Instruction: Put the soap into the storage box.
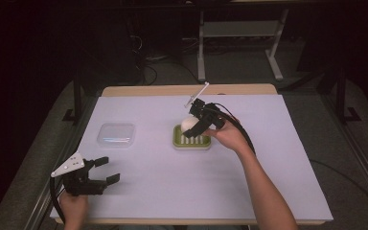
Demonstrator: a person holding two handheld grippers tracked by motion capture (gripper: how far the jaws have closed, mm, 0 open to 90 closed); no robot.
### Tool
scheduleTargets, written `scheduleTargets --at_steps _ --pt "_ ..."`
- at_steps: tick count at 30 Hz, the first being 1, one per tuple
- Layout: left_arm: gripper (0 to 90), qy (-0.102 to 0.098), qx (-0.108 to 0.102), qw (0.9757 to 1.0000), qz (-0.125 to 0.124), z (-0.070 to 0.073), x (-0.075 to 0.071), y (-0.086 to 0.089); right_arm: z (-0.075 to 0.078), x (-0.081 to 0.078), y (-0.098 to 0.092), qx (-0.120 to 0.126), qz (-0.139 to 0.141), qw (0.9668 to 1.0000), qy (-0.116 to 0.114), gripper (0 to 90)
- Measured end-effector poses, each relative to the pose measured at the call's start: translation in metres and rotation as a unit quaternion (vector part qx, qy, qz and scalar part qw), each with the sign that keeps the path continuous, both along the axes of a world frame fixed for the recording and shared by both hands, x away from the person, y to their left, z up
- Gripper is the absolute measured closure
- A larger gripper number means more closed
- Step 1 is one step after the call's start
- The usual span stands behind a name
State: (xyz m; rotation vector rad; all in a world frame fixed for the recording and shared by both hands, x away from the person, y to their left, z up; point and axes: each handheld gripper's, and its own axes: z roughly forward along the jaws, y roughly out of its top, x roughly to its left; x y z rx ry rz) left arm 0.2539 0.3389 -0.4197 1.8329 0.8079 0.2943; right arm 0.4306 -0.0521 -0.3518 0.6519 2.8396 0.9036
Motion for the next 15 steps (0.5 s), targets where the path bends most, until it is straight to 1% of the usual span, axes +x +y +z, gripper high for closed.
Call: scheduleTargets --at_steps 2,8,10,13,15 --pt "14.5 0.0 0.001 1.0 -0.001 0.0 0.0 0.0 -0.002 0.002 -0.001 0.0 -0.007 1.0 0.005 23.8" --pt "14.5 0.0 0.002 1.0 -0.001 0.0 0.0 0.0 -0.005 0.006 -0.002 -0.001 -0.01 0.9999 0.01 23.8" --pt "14.5 0.0 0.0 1.0 0.0 0.0 0.0 0.0 -0.006 0.007 -0.002 -0.001 -0.01 0.9999 0.007 23.9" --pt "14.5 0.0 0.0 1.0 -0.001 0.0 0.0 0.0 -0.008 0.009 -0.002 0.0 -0.019 0.9997 0.014 23.8" --pt "14.5 0.0 0.0 1.0 -0.001 0.0 0.0 0.0 -0.01 0.011 -0.002 0.002 -0.02 0.9997 0.013 23.8"
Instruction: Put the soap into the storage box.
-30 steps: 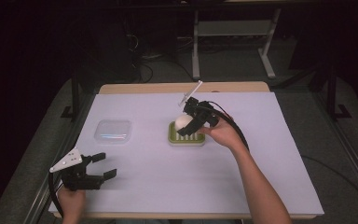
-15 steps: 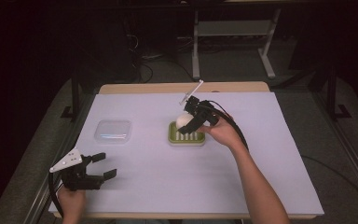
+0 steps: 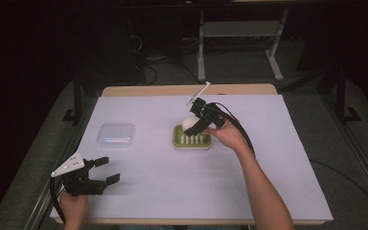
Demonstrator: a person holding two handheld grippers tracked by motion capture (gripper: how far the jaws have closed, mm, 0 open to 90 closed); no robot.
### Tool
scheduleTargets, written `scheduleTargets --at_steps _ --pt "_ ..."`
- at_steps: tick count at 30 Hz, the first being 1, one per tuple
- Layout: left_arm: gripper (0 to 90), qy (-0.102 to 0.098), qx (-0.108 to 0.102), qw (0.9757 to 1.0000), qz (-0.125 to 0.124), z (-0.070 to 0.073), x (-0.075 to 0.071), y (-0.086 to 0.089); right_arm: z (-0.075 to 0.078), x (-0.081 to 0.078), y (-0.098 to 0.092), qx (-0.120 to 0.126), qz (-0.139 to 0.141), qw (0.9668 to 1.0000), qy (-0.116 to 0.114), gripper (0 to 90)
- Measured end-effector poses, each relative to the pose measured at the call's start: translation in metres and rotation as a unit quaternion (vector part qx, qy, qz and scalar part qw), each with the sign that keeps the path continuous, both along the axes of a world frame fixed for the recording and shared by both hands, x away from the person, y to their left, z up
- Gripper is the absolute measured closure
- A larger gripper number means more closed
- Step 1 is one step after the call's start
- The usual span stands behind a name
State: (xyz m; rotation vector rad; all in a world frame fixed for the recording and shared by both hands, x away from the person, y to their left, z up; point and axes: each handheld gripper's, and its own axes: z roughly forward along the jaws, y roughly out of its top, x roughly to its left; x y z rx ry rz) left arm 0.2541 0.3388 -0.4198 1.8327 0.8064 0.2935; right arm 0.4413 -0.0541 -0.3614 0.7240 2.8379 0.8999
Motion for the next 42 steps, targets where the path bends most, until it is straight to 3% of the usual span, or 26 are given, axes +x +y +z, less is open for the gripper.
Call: scheduleTargets --at_steps 14,42 --pt "14.5 0.0 0.001 1.0 -0.001 0.0 0.0 0.001 -0.014 0.01 0.001 -0.015 -0.018 0.9996 0.016 23.9" --pt "14.5 0.0 0.0 1.0 0.0 0.0 0.0 0.001 -0.037 0.013 0.009 -0.032 -0.022 0.9988 0.029 23.8"
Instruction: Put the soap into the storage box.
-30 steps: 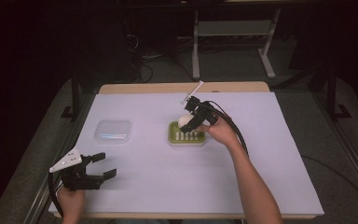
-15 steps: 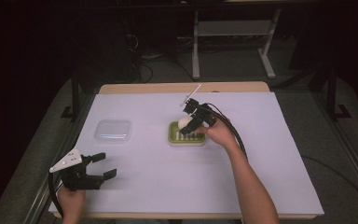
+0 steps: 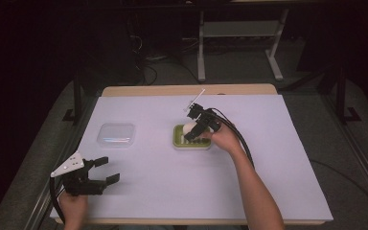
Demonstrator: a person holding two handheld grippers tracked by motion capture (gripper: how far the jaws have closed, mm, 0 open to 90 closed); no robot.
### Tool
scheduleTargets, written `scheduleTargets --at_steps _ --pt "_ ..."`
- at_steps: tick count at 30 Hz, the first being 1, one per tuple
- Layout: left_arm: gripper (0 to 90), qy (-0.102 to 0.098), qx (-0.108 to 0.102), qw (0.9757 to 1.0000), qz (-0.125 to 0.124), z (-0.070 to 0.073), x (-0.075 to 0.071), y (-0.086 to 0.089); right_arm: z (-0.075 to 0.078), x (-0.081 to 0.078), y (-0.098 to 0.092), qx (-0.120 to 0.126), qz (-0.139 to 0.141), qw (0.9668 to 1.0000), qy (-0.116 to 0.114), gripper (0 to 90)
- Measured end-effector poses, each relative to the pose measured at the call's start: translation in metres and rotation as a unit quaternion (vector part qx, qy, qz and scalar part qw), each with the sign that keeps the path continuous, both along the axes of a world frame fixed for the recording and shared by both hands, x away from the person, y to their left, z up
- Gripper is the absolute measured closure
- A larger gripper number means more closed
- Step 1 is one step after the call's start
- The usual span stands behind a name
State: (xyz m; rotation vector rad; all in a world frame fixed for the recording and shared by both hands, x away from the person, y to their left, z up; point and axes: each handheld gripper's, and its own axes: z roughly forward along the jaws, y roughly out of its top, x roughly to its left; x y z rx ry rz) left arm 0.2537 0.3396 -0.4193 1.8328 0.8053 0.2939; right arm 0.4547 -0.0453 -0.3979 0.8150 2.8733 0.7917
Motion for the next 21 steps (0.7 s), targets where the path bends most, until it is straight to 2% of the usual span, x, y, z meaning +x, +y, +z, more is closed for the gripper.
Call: scheduleTargets --at_steps 13,21 --pt "14.5 -0.001 0.001 1.0 0.0 0.0002 -0.0001 0.0002 -0.0072 0.0 0.0049 -0.012 0.003 0.9999 0.011 23.8" --pt "14.5 -0.002 0.001 1.0 0.0 0.0002 0.0 0.0004 -0.0074 -0.0001 0.0062 -0.018 0.006 0.9998 0.009 23.8"
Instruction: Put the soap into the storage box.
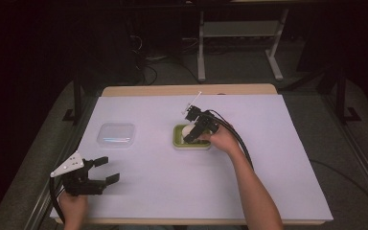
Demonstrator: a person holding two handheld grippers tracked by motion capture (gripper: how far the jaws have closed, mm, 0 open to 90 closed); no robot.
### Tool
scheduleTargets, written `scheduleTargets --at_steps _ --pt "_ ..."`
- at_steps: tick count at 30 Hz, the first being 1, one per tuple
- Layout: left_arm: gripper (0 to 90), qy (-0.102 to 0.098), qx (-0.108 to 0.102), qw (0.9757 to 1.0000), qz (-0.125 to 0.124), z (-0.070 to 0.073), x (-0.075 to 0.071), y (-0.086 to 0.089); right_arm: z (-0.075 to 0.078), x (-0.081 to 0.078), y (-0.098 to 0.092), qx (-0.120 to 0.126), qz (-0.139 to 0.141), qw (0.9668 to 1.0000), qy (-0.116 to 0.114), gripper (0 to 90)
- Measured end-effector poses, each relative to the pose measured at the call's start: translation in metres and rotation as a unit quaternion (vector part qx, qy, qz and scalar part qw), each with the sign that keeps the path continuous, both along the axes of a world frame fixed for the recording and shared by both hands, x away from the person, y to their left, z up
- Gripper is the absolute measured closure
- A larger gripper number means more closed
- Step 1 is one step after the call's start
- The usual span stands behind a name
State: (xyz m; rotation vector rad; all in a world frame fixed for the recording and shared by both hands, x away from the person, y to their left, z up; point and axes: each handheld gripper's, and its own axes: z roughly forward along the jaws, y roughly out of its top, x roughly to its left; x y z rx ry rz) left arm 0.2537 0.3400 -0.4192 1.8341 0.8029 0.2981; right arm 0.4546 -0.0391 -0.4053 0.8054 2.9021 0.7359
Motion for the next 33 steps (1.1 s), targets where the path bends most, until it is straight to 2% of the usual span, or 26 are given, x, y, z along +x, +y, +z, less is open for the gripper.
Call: scheduleTargets --at_steps 33 --pt "14.5 -0.001 -0.001 1.0 0.0 0.0003 -0.0002 -0.0003 -0.0009 -0.0003 0.001 -0.011 -0.003 0.9999 -0.001 23.6"
